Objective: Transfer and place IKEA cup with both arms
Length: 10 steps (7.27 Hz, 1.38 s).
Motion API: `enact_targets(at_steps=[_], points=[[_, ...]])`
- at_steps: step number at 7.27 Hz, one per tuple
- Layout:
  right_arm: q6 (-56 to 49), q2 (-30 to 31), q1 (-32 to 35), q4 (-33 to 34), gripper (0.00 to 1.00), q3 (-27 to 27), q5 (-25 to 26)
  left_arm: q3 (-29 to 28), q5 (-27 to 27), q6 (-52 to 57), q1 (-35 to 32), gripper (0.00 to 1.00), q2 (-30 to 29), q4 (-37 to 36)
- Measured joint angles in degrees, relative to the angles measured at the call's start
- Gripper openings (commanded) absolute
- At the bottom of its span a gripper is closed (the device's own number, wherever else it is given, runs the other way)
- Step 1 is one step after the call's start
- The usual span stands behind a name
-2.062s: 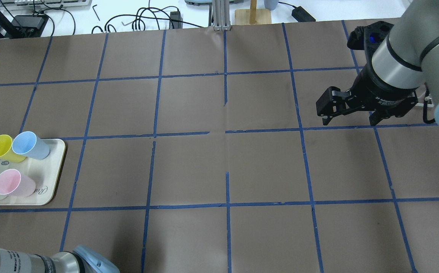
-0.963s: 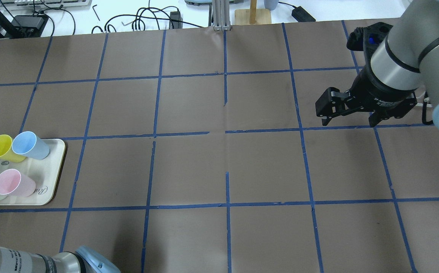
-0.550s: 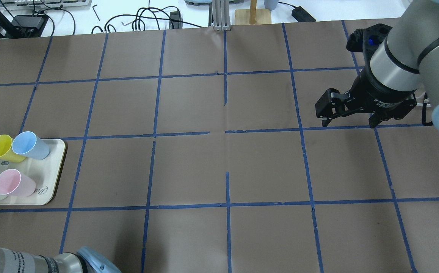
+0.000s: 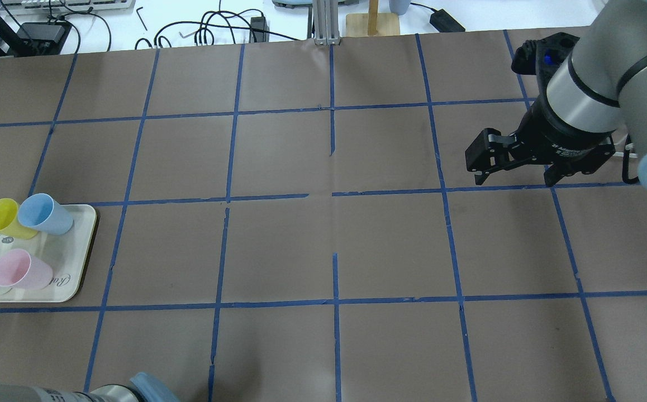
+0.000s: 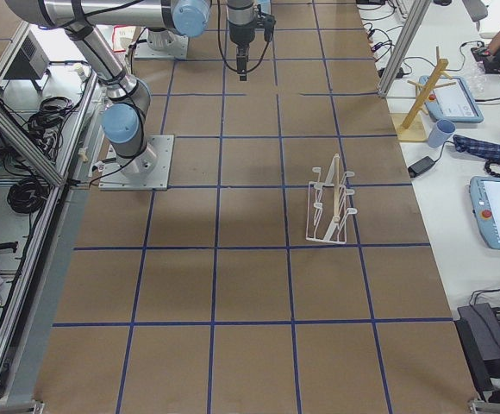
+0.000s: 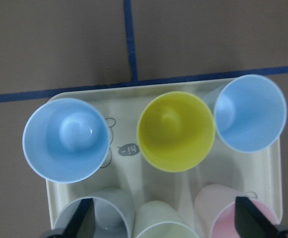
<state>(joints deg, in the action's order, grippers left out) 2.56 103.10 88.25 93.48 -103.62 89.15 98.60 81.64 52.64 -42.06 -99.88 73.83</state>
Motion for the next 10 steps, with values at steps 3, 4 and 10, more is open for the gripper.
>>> enact_targets(at_steps=[3,4,10], points=[[-0.1,-0.1,0.0,0.1,1.0,0.1,0.0,2.7,2.6,-19.6,-15.1,1.0,5.9,1.0],[-0.1,0.0,0.0,0.1,1.0,0.2,0.0,2.3,5.0,-28.4,-22.6,1.0,7.2,0.9],[-0.4,0.0,0.1,-0.1,1.0,0.3,0.1,-10.3,7.3,-55.4,-47.4,1.0,7.7,9.1]])
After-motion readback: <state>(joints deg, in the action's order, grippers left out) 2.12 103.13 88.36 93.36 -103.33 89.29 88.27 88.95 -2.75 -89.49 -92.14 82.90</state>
